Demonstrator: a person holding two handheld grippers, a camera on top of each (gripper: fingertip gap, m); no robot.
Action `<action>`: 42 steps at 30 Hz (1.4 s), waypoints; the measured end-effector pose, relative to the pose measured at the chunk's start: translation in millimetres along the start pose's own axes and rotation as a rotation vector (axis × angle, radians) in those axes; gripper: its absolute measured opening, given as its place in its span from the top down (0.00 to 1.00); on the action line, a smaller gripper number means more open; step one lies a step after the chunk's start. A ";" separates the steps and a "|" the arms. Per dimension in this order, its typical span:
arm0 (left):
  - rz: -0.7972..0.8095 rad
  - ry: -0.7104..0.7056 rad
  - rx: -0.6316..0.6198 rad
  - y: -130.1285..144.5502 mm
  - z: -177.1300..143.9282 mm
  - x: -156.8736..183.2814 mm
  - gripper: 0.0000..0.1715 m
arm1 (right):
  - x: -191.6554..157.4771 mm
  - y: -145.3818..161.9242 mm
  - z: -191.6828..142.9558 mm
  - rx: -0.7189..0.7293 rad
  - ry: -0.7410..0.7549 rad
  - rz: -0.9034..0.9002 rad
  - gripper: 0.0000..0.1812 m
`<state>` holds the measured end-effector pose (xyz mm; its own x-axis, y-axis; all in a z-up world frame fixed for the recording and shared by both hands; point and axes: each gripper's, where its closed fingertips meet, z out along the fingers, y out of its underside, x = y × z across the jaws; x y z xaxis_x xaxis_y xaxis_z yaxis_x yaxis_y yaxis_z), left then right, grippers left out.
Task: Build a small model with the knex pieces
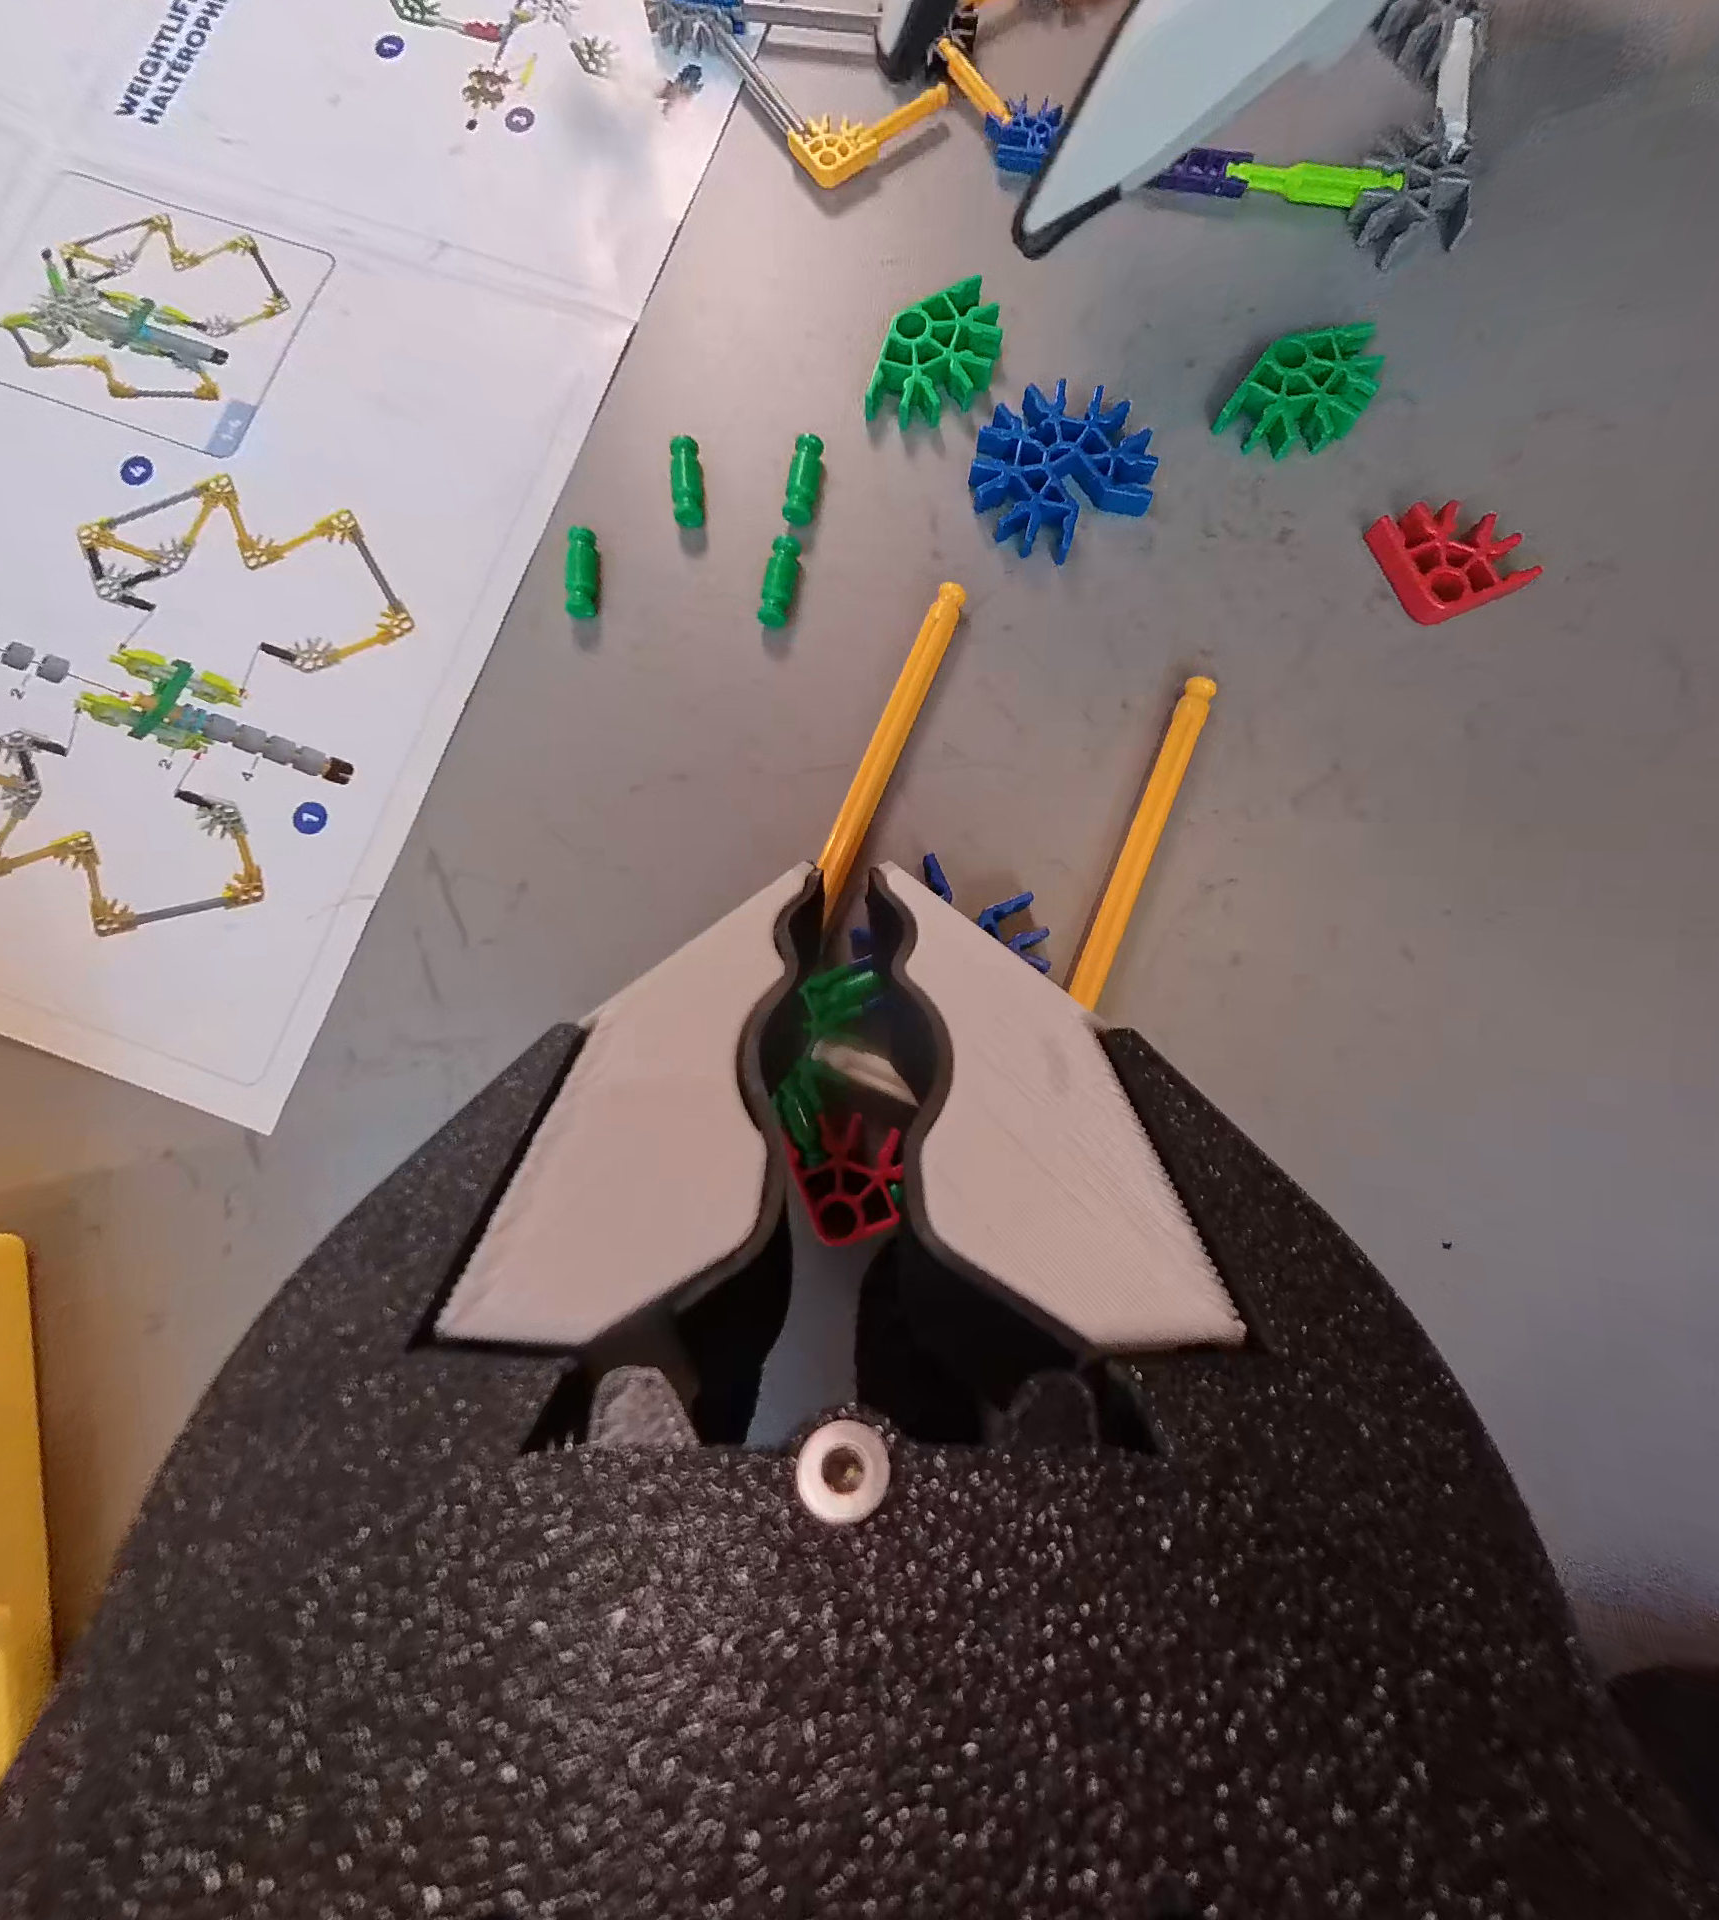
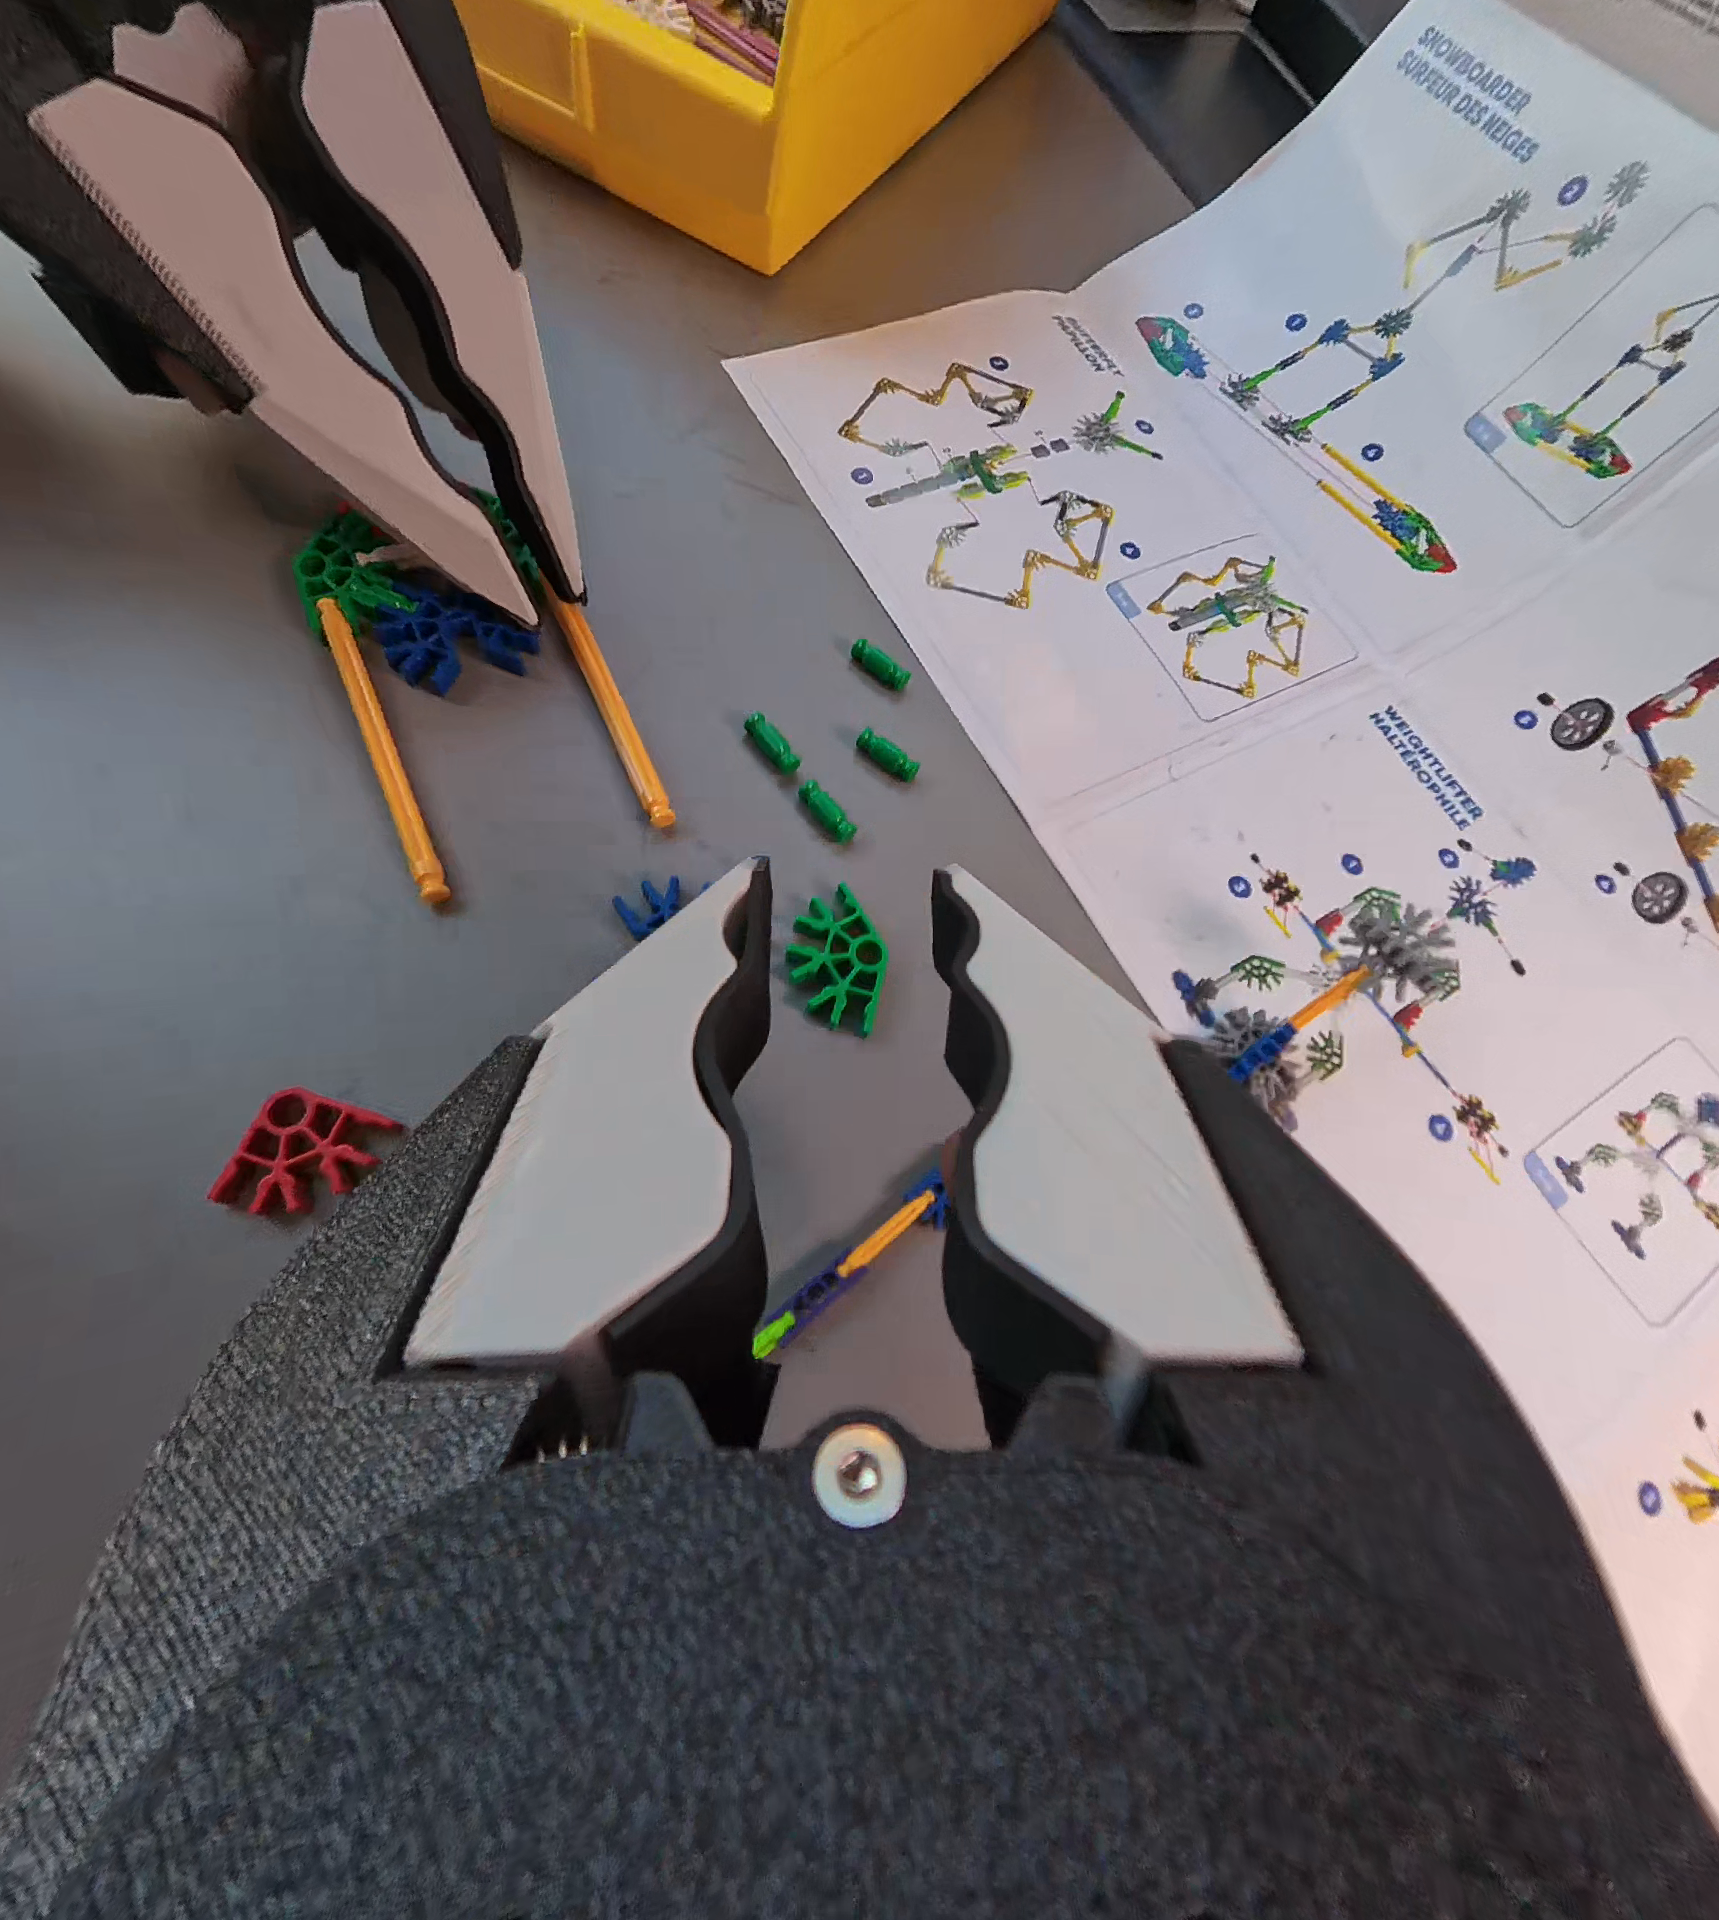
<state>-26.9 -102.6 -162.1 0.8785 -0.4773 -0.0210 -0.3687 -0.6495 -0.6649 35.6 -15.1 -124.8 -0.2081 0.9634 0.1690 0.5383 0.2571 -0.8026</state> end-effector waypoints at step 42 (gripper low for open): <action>0.004 0.125 0.152 -27.5 2.6 12.1 0.80 | -41.5 36.0 7.4 -0.271 -0.202 -0.102 0.79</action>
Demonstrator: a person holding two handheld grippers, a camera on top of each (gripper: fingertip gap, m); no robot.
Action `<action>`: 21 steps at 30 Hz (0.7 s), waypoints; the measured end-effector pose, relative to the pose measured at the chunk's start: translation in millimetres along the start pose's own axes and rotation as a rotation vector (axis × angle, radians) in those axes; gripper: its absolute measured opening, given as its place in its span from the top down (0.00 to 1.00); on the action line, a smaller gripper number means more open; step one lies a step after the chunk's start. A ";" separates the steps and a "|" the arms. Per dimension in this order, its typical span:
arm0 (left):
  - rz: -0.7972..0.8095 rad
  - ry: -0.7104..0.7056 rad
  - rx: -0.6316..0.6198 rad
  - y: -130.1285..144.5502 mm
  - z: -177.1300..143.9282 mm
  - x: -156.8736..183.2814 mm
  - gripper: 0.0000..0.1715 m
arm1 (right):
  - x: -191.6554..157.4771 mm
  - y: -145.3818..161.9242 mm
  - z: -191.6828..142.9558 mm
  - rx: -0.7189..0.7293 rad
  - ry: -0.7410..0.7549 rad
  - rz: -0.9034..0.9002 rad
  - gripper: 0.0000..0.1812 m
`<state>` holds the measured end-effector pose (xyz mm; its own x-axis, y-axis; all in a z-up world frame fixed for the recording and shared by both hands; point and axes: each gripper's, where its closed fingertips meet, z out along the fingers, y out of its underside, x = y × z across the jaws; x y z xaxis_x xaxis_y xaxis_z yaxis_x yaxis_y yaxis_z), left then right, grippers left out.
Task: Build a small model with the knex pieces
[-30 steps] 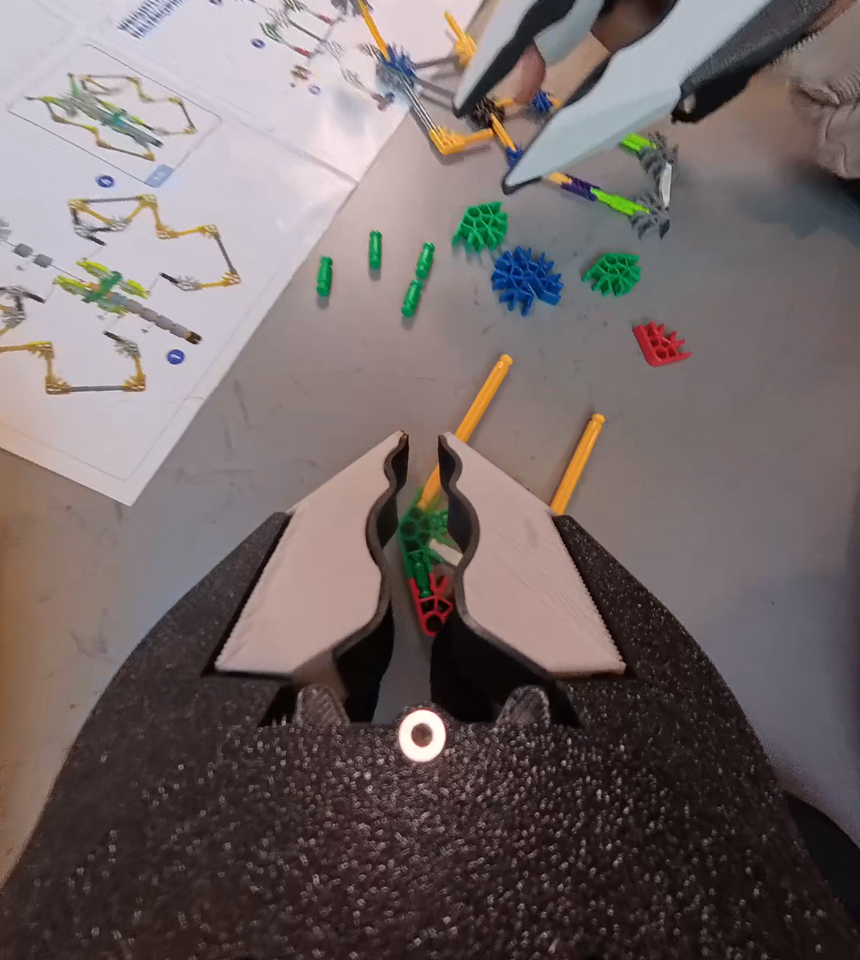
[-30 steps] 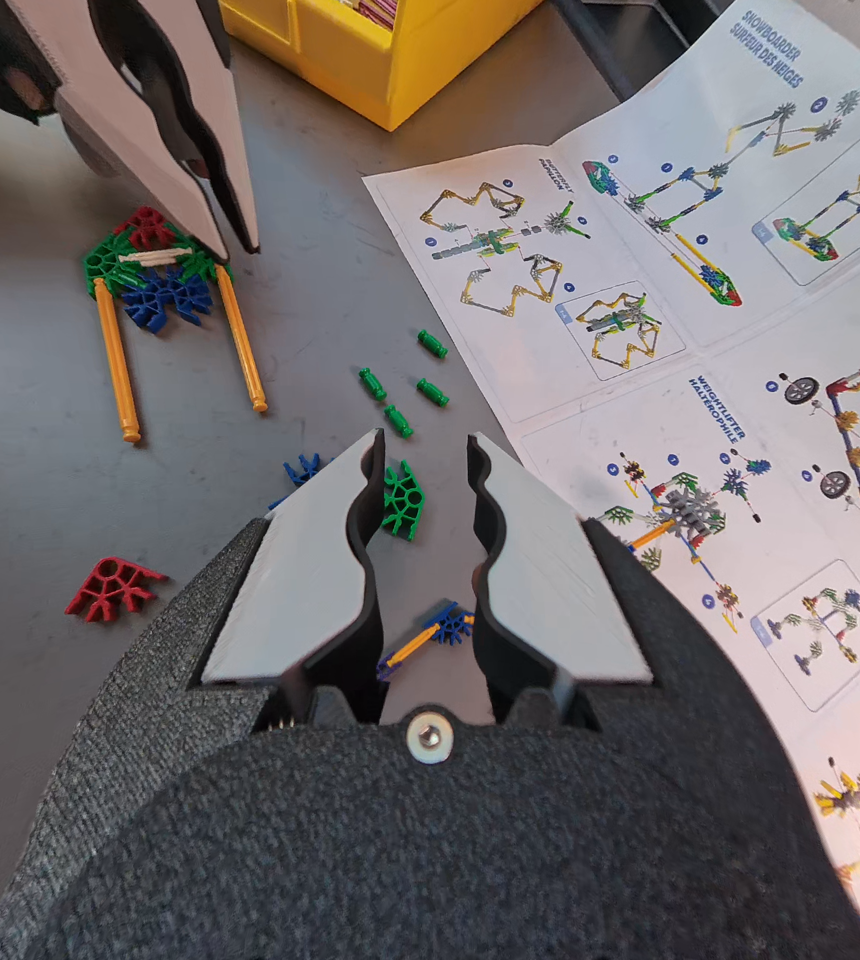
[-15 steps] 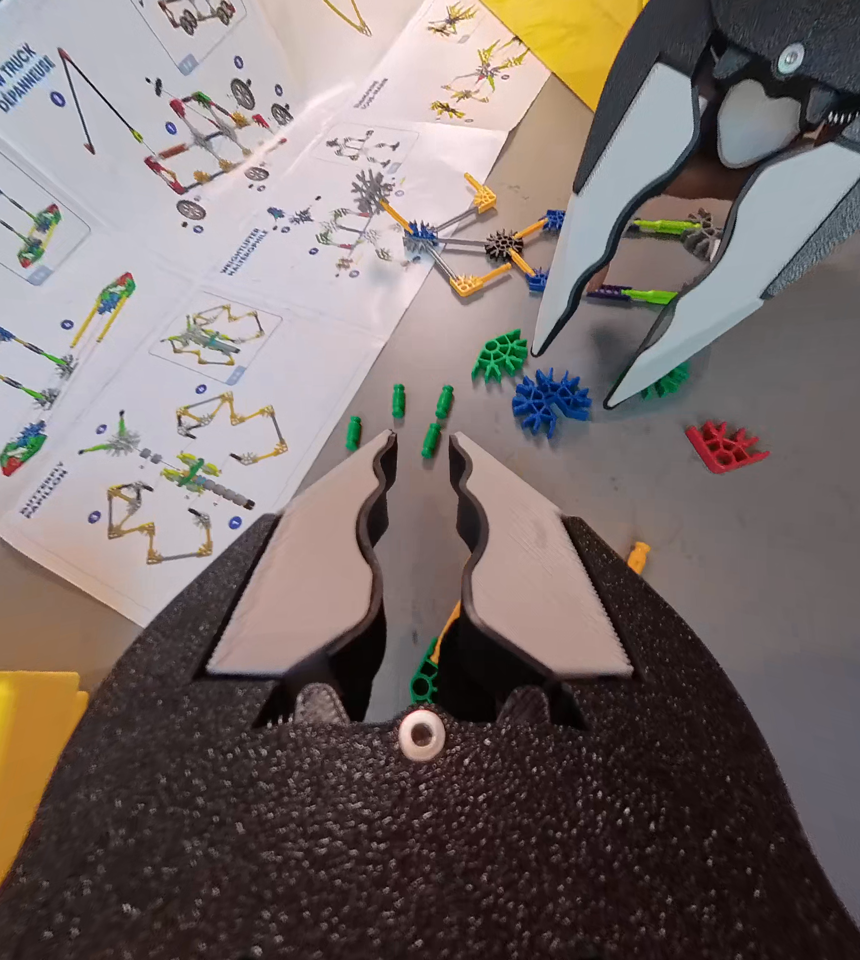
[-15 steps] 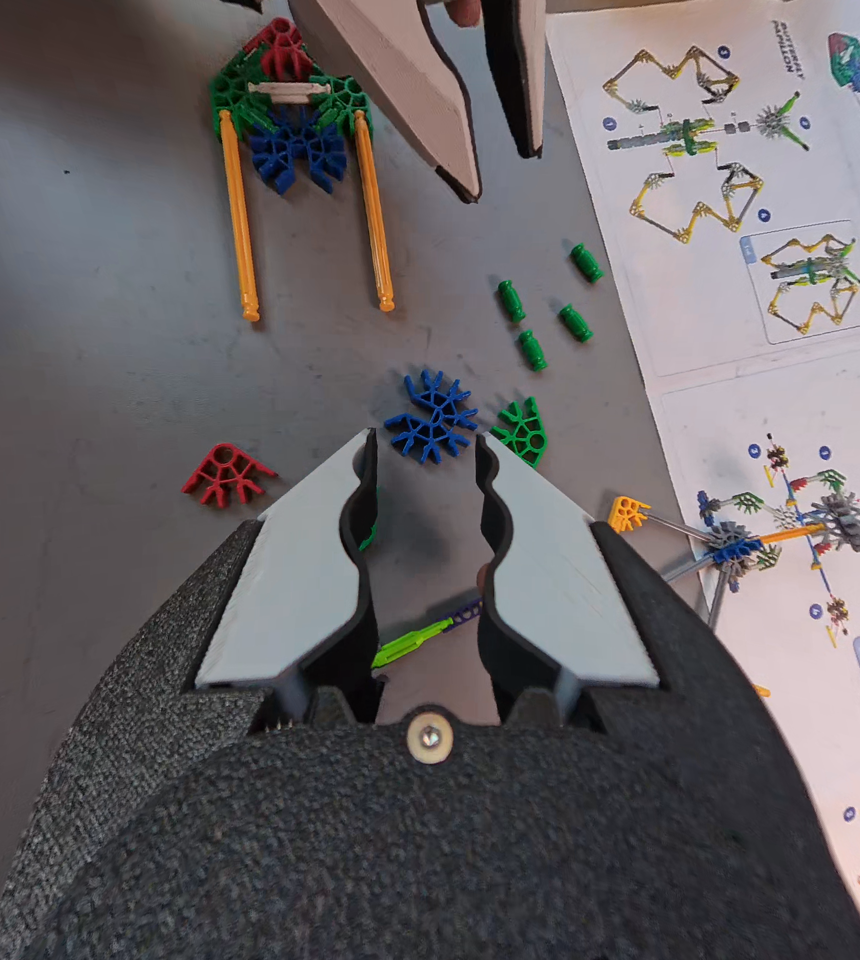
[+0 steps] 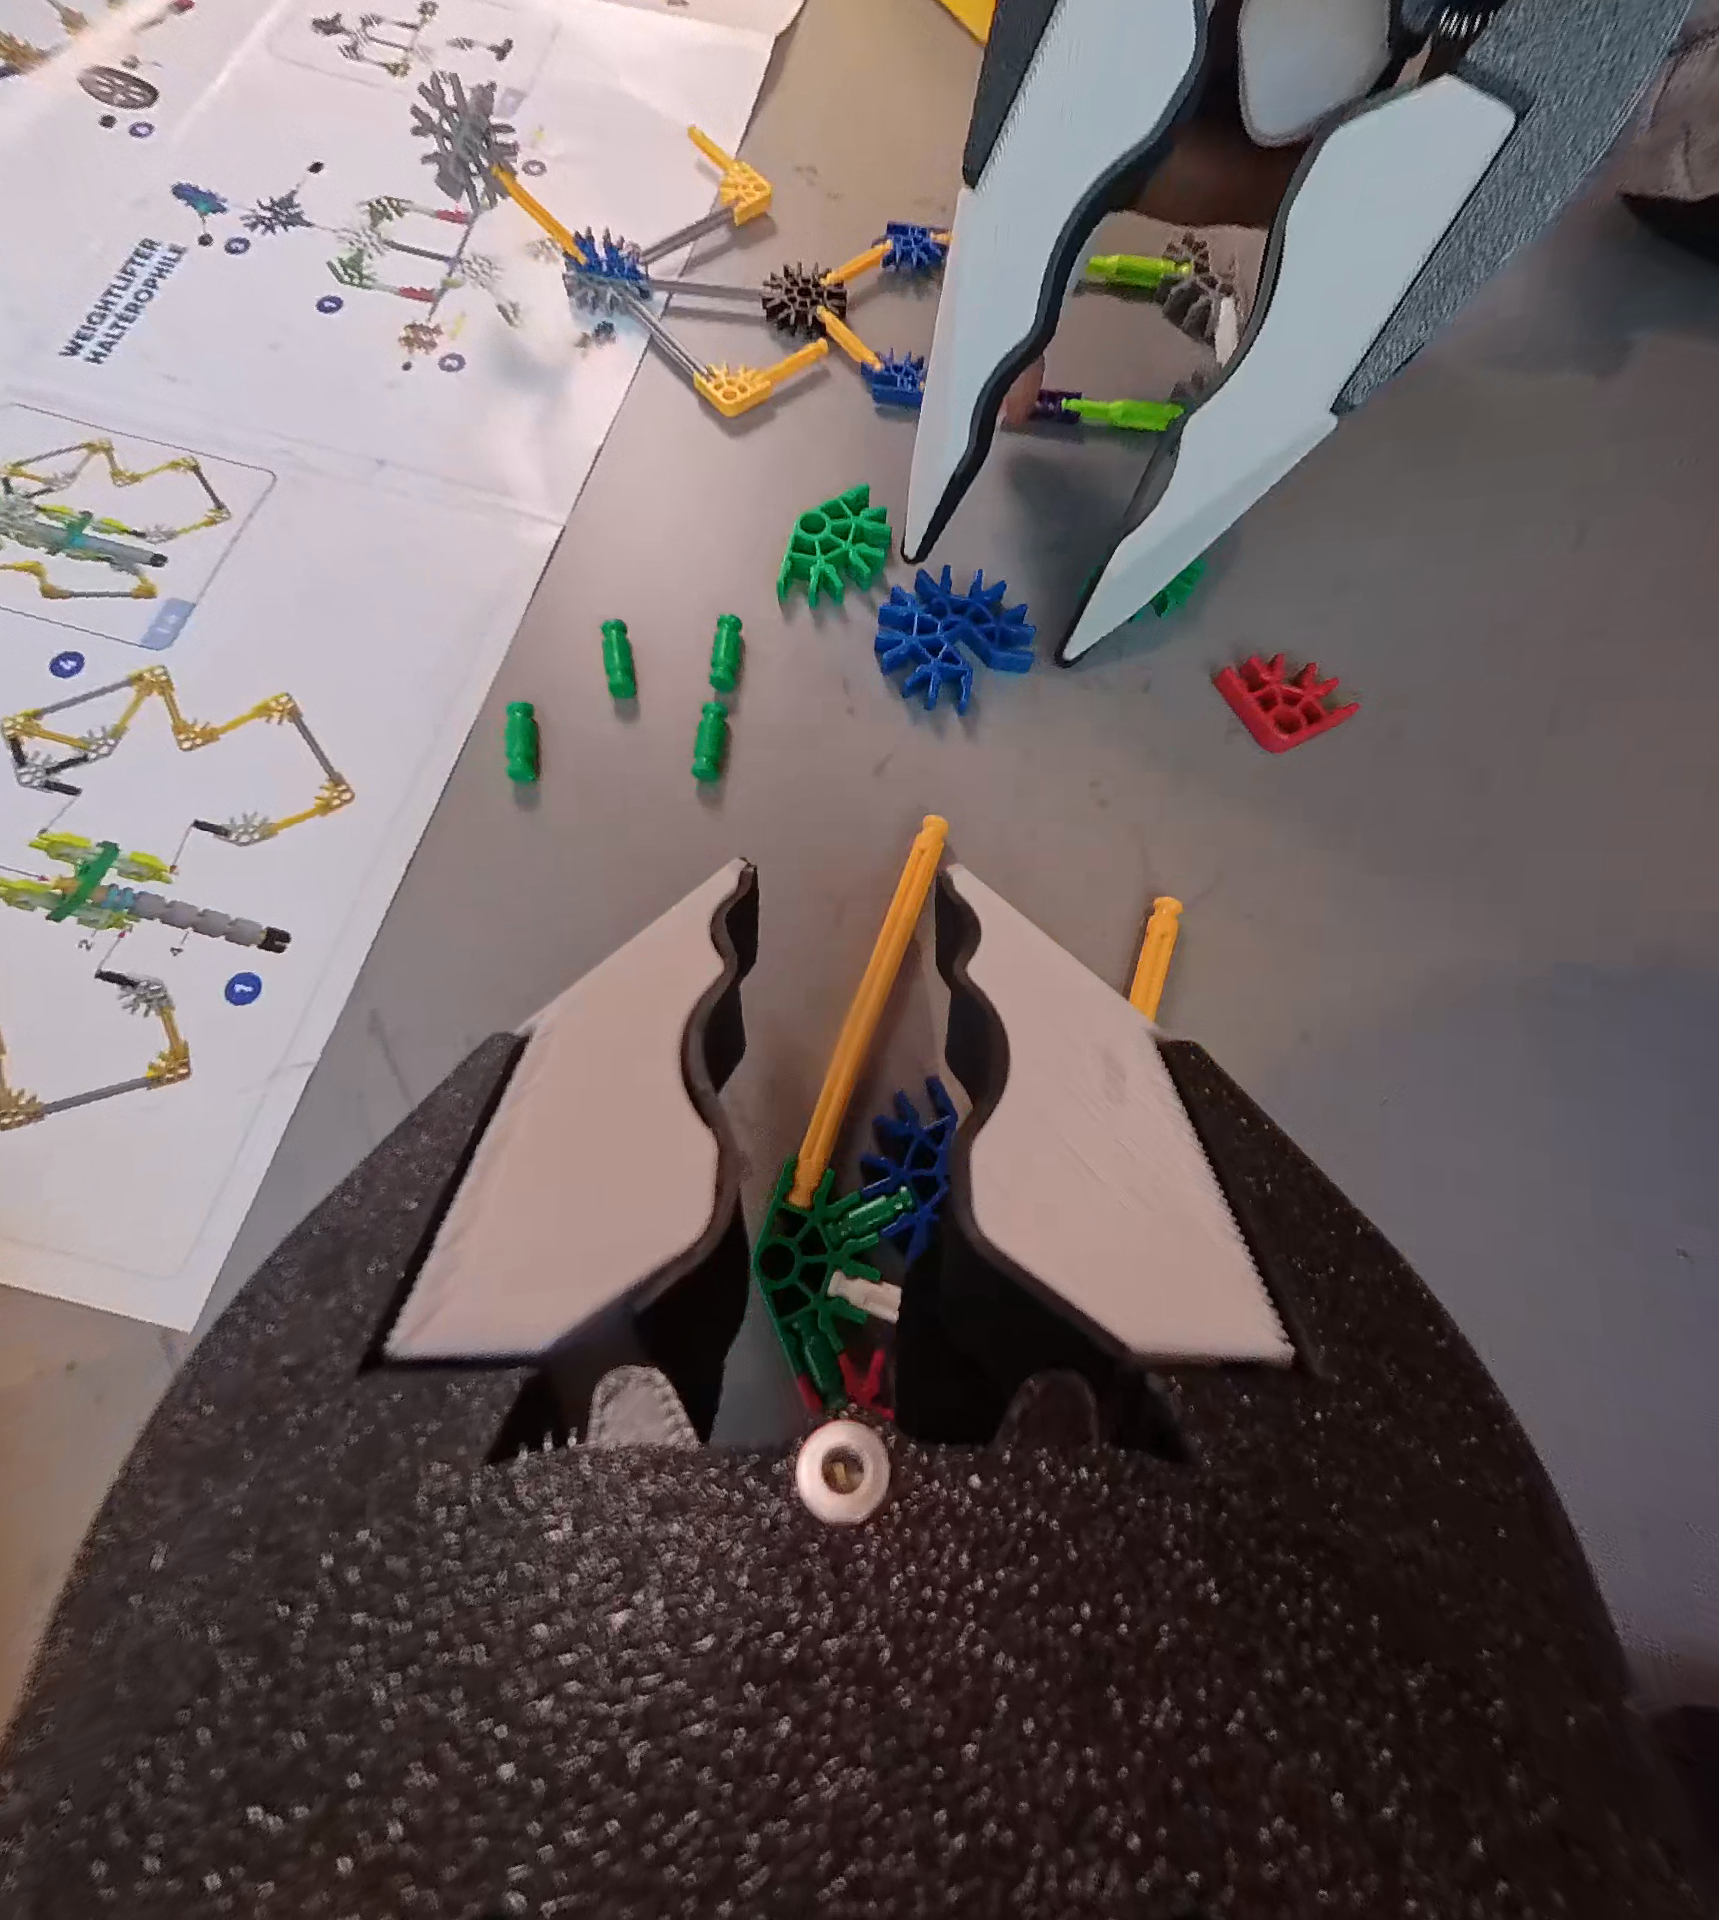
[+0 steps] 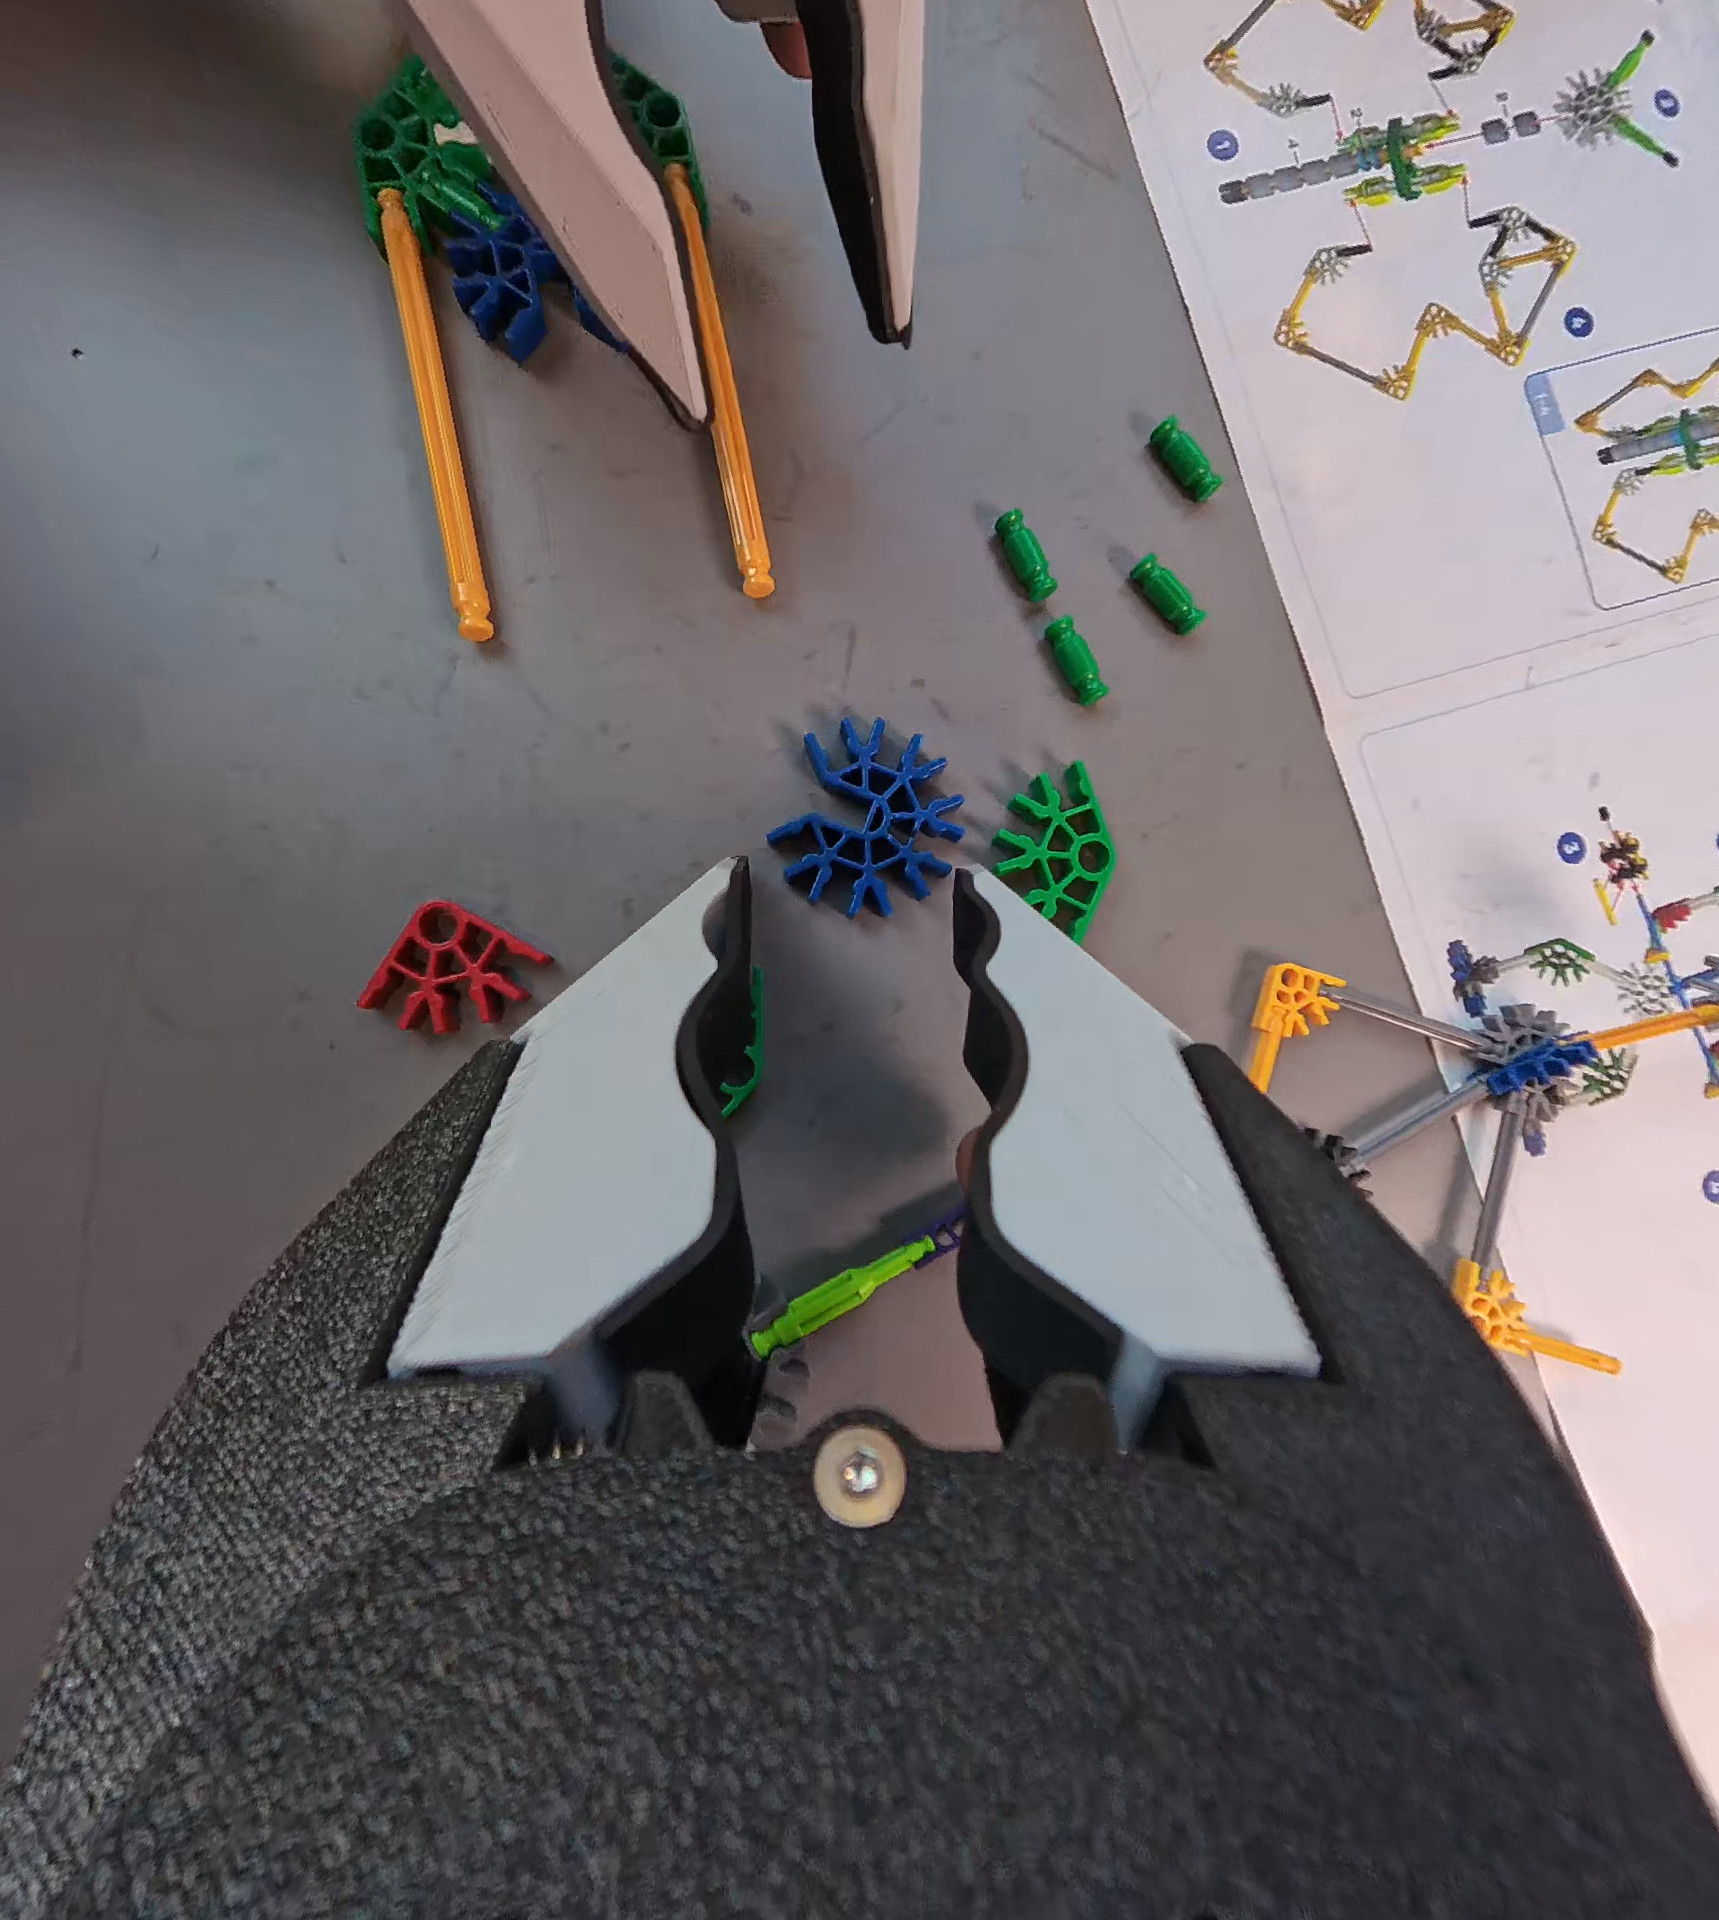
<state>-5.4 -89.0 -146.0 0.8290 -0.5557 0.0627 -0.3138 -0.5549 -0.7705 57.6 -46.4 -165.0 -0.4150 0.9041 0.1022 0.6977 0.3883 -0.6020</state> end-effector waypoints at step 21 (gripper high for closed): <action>0.111 0.037 -0.092 23.1 6.7 7.3 0.96 | -4.2 -19.1 9.3 0.035 -0.021 0.120 0.72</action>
